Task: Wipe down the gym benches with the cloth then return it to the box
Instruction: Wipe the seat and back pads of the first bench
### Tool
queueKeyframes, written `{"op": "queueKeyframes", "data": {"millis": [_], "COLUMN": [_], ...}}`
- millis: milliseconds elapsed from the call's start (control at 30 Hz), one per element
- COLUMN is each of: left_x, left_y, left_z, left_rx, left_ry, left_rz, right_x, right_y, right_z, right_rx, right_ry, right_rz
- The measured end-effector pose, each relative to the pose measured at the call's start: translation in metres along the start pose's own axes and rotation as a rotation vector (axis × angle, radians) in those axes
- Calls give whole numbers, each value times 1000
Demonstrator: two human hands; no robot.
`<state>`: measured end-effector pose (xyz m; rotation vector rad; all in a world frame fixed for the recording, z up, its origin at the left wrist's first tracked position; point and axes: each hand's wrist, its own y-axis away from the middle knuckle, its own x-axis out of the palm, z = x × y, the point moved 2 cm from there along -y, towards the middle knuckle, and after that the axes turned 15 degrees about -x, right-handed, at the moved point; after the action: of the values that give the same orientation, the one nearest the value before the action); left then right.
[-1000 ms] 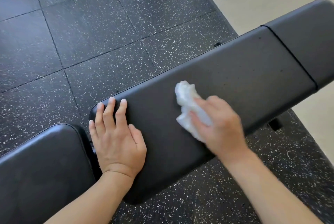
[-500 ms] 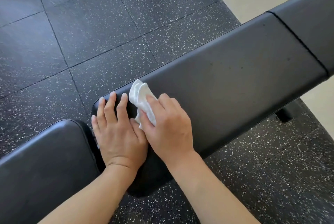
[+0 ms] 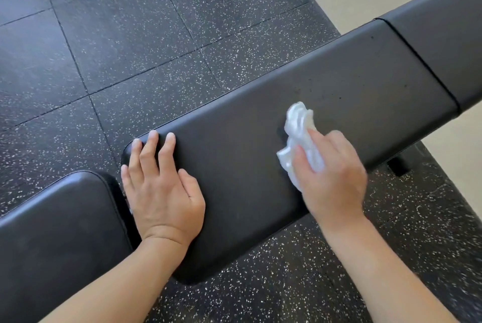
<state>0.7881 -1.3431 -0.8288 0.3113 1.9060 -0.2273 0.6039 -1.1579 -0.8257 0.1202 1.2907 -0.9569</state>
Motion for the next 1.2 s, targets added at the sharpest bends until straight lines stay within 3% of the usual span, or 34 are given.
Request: {"op": "queueKeyframes", "data": {"millis": [200, 333, 567, 700, 800, 900, 1067, 1200], "left_x": [-1, -1, -2, -2, 0, 2, 4, 5], "left_y": [-1, -1, 0, 0, 0, -1, -1, -3], "left_z": [-3, 0, -5, -4, -1, 1, 4, 5], "left_rx": [6, 12, 12, 15, 3, 14, 7, 14], "left_ry": [-3, -5, 5, 18, 10, 11, 8, -2], "left_rz": [15, 4, -17, -19, -10, 6, 13, 27], "right_x": [53, 60, 16, -13, -15, 2, 62, 104], "right_y": [-44, -42, -10, -15, -24, -32, -71, -121], "right_z": [106, 129, 49, -34, -54, -23, 82, 147], "right_rx": [-142, -218, -513, -424, -283, -214, -354, -347], "right_ry": [-133, -246, -239, -138, -60, 47, 34, 2], "right_rz": [68, 131, 211, 168, 122, 91, 107, 261]}}
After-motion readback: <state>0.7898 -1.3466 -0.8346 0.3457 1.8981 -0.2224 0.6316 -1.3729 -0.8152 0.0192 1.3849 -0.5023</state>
